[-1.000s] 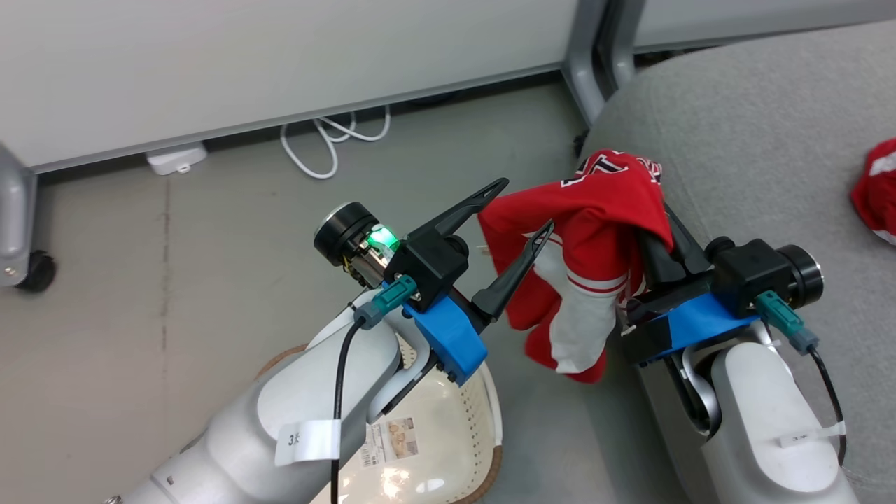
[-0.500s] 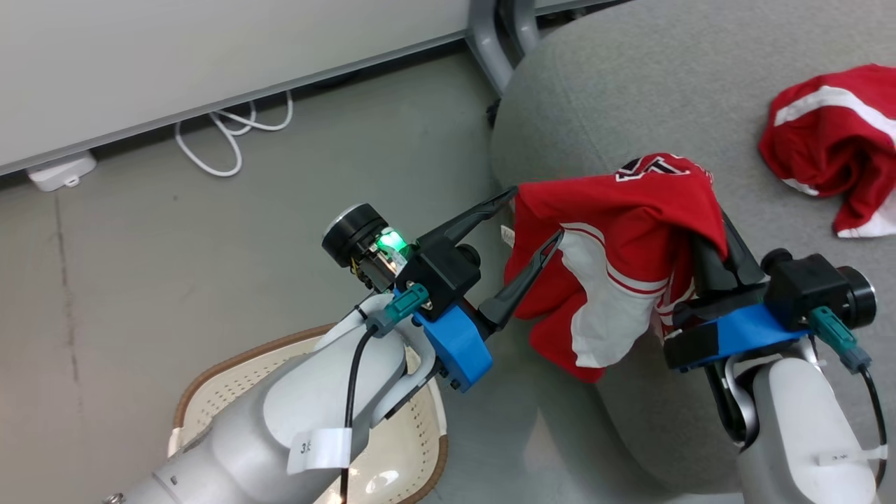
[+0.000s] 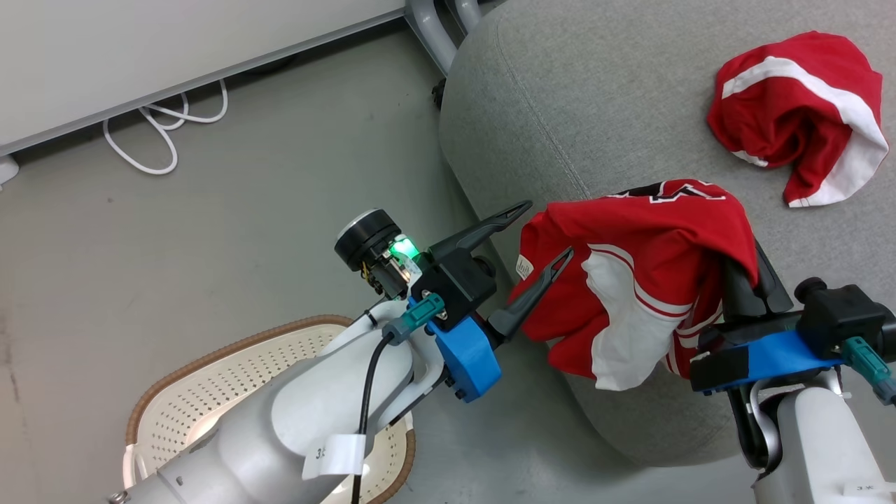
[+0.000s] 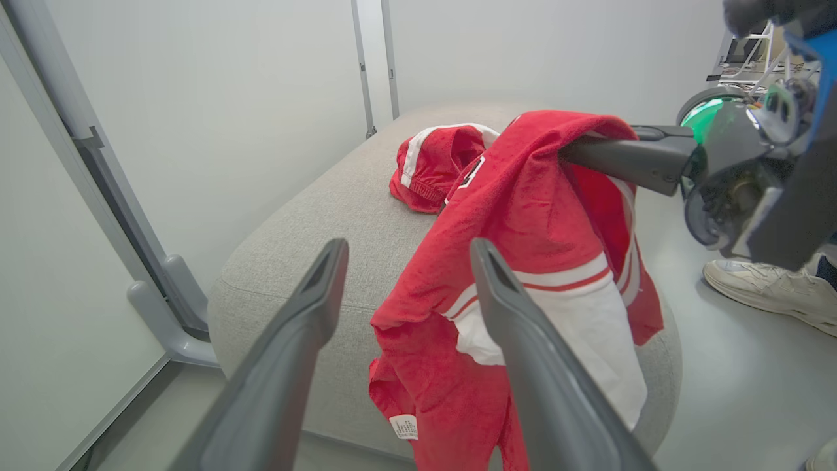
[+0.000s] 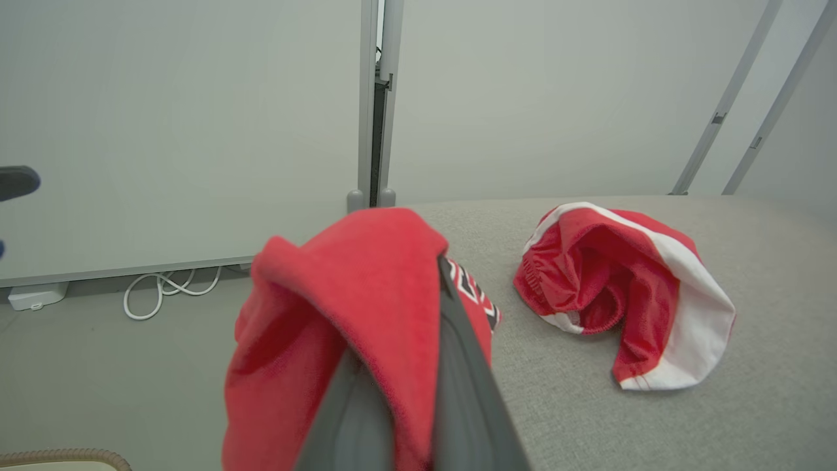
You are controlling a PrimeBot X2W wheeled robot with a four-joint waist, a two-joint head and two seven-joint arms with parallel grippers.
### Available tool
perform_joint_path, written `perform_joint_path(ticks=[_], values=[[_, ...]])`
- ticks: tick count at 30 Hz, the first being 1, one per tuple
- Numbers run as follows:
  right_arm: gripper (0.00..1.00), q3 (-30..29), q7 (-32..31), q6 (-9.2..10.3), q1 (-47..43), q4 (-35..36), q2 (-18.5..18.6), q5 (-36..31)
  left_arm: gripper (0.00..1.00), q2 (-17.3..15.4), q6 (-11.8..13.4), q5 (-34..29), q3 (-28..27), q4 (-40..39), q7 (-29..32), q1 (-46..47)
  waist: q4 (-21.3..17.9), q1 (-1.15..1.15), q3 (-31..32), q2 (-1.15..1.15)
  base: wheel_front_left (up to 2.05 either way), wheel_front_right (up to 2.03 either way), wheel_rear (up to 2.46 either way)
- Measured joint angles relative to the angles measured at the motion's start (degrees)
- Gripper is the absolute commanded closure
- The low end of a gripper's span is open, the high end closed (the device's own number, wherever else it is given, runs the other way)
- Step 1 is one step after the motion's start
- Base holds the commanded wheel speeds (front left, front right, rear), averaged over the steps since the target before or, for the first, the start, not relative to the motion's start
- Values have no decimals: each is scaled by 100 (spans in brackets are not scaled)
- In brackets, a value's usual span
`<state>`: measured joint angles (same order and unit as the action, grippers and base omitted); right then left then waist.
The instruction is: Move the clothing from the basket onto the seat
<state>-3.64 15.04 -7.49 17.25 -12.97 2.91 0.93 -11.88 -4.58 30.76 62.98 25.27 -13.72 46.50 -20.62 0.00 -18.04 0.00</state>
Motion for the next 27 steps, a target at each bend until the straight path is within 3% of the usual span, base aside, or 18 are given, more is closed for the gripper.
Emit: perform_joint_path(ticks=[14,21,27], values=[[100,-52,-1,0,156,145,0,83,0,-89,32,7,20,-136,9,80,-65,0,-183,0,0,0,0],[100,19,-1,0,942,342,0,-52,0,-169,74,-3,-11,-279,56,248,-37,0,-486,0,0,0,0],[100,-437,0,0,2088,693,59,-182,0,-425,101,-149,-55,-488,182,569,25,0,-985,0,0,0,0]])
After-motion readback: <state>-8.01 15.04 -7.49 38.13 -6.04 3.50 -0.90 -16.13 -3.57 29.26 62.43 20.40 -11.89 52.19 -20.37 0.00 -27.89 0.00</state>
